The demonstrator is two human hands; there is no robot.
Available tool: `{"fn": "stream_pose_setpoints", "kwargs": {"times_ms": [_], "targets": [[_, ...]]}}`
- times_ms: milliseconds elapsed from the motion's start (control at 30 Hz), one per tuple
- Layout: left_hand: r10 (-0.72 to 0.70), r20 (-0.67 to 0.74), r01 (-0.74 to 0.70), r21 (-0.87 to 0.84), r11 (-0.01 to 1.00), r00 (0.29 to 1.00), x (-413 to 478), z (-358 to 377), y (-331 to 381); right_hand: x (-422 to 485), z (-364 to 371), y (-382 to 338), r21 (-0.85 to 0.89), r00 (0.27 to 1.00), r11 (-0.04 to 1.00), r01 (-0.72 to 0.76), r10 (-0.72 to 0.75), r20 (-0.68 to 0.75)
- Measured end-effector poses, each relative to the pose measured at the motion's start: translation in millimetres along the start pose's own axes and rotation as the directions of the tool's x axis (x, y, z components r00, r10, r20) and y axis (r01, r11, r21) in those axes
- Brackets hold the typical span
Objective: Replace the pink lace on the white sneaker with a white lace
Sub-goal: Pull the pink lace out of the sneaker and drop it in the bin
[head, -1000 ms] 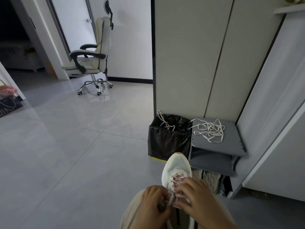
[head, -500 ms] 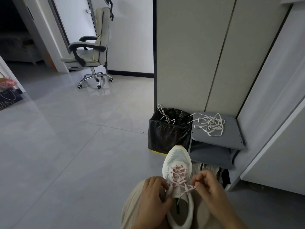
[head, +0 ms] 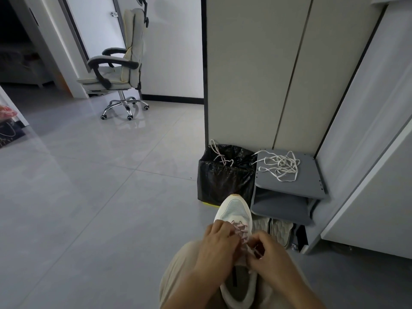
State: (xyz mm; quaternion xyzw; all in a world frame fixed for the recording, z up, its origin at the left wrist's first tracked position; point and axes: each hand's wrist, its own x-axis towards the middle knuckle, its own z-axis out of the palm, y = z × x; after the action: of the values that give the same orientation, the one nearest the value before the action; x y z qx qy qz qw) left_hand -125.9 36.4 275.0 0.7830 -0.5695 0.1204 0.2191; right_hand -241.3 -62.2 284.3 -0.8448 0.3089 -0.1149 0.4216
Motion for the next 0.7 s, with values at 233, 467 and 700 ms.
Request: {"fn": "stream_pose_setpoints", "kwargs": {"times_ms": [233, 467, 700], "targets": [[-0.332, -0.1, 0.24, -0.503, 0.83, 0.938, -25.0, -3.0, -26.3, -4.6, -4.7, 14.1, -0.027, 0.998, 1.0, -0.007, 0.006, -0.06], [-0.217, 0.012, 0.215, -0.213, 0.953, 0.976, -28.5, 2.9, -17.5, -8.6, -1.3, 7.2, -0.089, 0.992, 0.989, 0.115, -0.119, -0.042], [0.083, 0.069, -0.091, 0.127, 0.988, 0.994, -1.4, -0.4, -2.8, -16.6, -6.0, -2.5, -0.132, 0.987, 0.981, 0.143, -0.152, -0.059]]}}
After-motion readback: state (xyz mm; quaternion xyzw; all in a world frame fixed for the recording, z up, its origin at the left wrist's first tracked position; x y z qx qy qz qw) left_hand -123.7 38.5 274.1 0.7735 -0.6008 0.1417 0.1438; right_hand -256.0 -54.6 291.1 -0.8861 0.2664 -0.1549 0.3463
